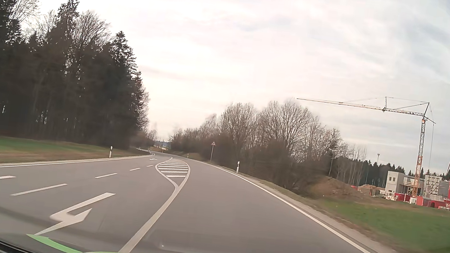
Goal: Follow the waypoints while adhering to traffic rules and regulations
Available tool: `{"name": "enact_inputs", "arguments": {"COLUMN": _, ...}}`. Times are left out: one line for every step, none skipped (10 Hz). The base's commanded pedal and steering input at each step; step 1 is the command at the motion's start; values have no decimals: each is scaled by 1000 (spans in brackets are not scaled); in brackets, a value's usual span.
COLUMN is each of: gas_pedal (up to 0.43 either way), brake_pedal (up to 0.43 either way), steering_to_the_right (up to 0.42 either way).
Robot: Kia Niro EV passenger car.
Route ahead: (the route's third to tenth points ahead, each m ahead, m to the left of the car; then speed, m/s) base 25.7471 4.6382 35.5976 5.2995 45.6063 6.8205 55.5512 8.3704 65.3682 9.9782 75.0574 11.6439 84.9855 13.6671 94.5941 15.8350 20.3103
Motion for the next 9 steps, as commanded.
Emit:
{"name": "enact_inputs", "arguments": {"gas_pedal": 177, "brake_pedal": 0, "steering_to_the_right": -15}}
{"name": "enact_inputs", "arguments": {"gas_pedal": 177, "brake_pedal": 0, "steering_to_the_right": -15}}
{"name": "enact_inputs", "arguments": {"gas_pedal": 177, "brake_pedal": 0, "steering_to_the_right": -15}}
{"name": "enact_inputs", "arguments": {"gas_pedal": 189, "brake_pedal": 0, "steering_to_the_right": -15}}
{"name": "enact_inputs", "arguments": {"gas_pedal": 189, "brake_pedal": 0, "steering_to_the_right": -16}}
{"name": "enact_inputs", "arguments": {"gas_pedal": 189, "brake_pedal": 0, "steering_to_the_right": -16}}
{"name": "enact_inputs", "arguments": {"gas_pedal": 189, "brake_pedal": 0, "steering_to_the_right": -16}}
{"name": "enact_inputs", "arguments": {"gas_pedal": 189, "brake_pedal": 0, "steering_to_the_right": -16}}
{"name": "enact_inputs", "arguments": {"gas_pedal": 189, "brake_pedal": 0, "steering_to_the_right": -16}}
